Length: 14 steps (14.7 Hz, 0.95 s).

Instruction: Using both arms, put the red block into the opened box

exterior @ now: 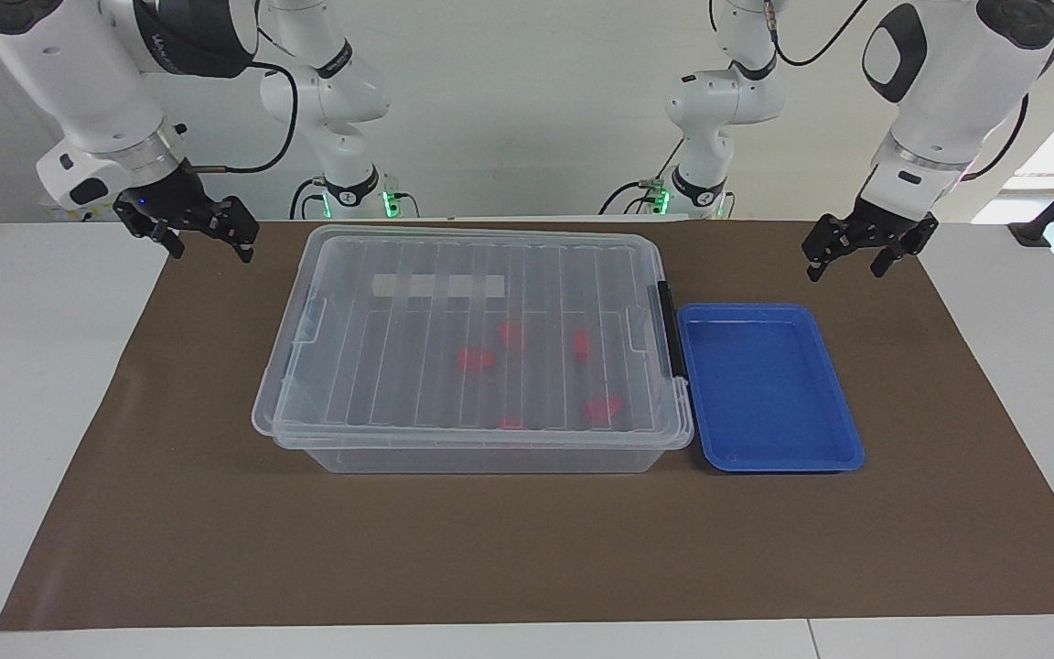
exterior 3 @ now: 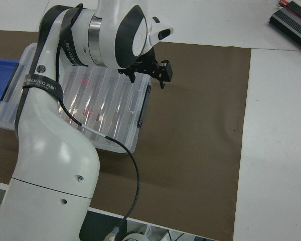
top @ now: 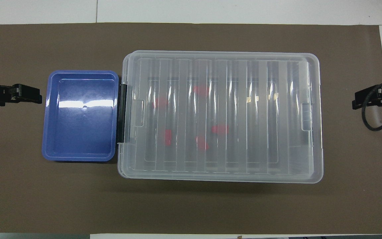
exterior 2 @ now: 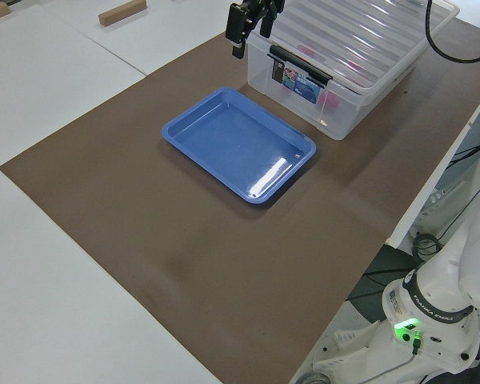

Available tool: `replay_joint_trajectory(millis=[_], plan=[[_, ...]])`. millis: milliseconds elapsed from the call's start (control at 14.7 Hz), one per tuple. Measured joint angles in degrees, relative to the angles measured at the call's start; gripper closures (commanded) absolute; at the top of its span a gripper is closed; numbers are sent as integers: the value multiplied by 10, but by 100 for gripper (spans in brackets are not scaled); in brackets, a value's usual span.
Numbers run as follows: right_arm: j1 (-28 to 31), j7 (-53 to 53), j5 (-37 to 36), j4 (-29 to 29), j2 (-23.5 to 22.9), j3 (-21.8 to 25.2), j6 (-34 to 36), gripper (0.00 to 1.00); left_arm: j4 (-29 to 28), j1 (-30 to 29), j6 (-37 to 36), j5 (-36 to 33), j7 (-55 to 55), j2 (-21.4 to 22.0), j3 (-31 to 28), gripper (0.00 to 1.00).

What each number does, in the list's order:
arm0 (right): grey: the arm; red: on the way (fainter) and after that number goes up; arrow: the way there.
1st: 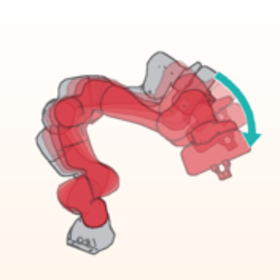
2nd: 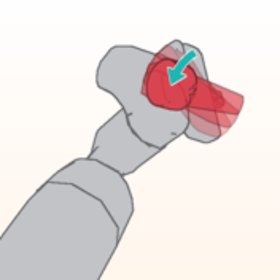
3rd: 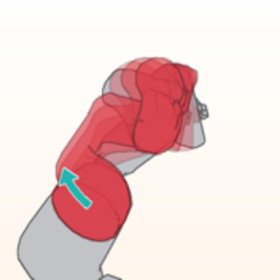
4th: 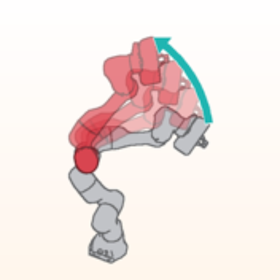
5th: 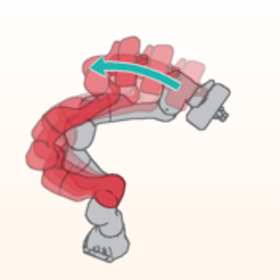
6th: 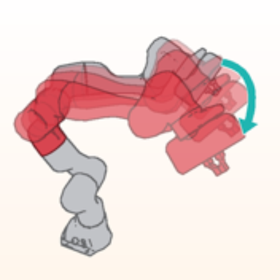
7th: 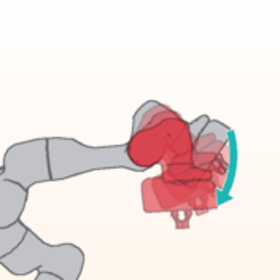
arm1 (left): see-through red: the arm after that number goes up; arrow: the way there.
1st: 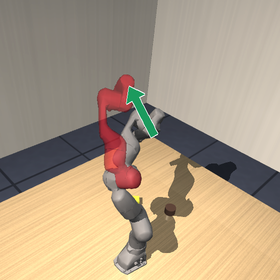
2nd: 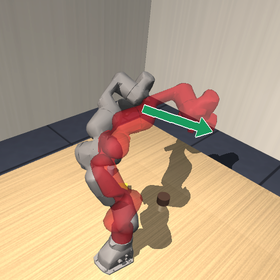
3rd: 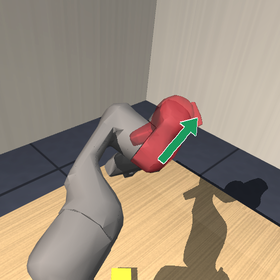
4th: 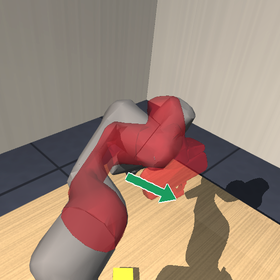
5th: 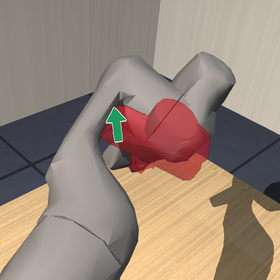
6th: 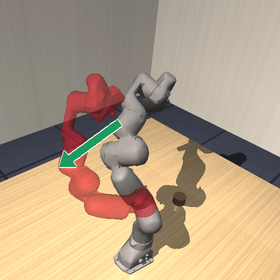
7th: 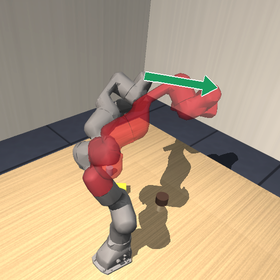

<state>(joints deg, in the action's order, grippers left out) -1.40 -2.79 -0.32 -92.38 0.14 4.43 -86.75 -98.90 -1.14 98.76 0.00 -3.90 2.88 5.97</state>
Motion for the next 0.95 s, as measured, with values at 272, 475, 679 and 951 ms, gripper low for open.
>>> replay_joint_trajectory(millis=[272,475,679,951], plan=[[-1,0,0,12,0,-4,1,0,0,0,0,0,0,0,0,0],[-2,0,0,15,0,-9,1,0,0,0,0,0,0,0,0,0],[-2,0,0,15,0,-9,1,0,0,0,0,0,0,0,0,0],[-2,0,0,15,0,-9,1,0,0,0,-1,0,0,0,0,0]])
